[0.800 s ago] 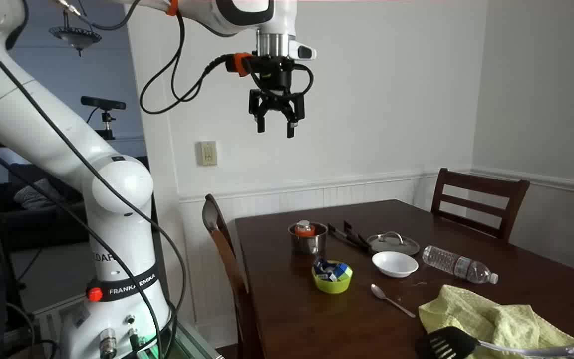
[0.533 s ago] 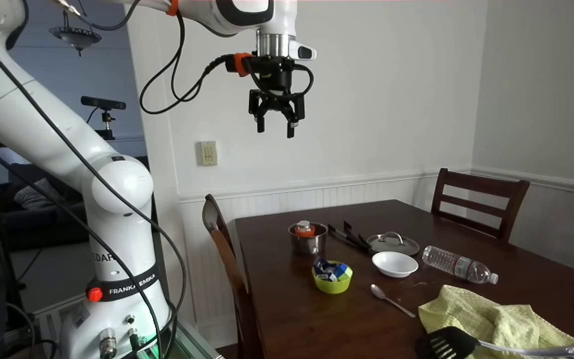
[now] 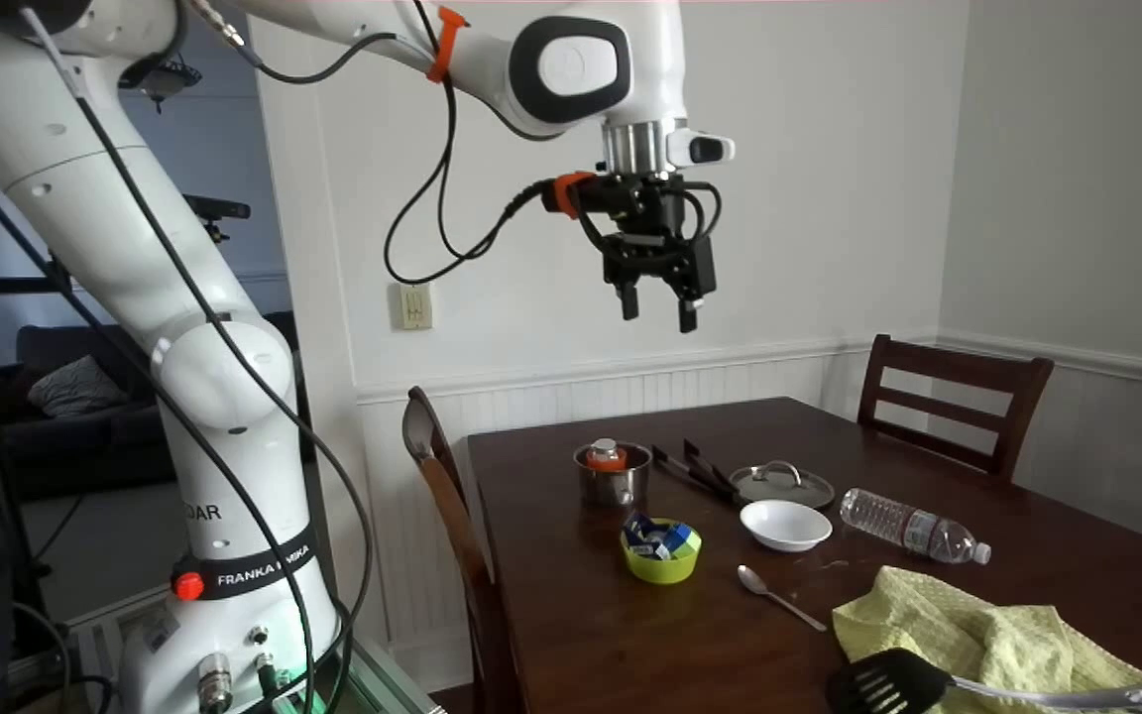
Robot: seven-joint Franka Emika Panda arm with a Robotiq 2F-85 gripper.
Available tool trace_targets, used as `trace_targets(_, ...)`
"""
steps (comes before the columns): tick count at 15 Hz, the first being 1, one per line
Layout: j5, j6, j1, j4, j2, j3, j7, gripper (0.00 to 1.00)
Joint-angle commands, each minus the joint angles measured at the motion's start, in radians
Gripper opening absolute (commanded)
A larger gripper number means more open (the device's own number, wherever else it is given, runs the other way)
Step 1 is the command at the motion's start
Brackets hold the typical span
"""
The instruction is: Put the spatula in the white bowl
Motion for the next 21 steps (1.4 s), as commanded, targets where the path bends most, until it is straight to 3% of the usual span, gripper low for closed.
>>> trace_targets(1,0.018,0.154,-0.07,0.086,0.255,-0.042,0.04,1.0)
trace_targets(6,0.078,0.237,-0.206,0.222,0.578,-0.069,0.083,1.0)
trace_targets(7,0.032,0.238,-0.198,0.126,0.445,-0.031,0.07,1.0)
trace_targets(9,0.043,0.242,-0.24,0.177,0.541,-0.03,0.076,1.0)
trace_targets(14,0.063,0.28,-0.249,0.236,0.618,-0.022,0.126,1.0)
trace_targets(15,0.111,0.319,-0.27,0.279,0.683,-0.013,0.157,1.0)
trace_targets(18,0.25,0.286,-0.345,0.436,0.854,0.026,0.219,1.0)
trace_targets(21,0.281,0.254,-0.401,0.59,1.004,0.055,0.344,1.0)
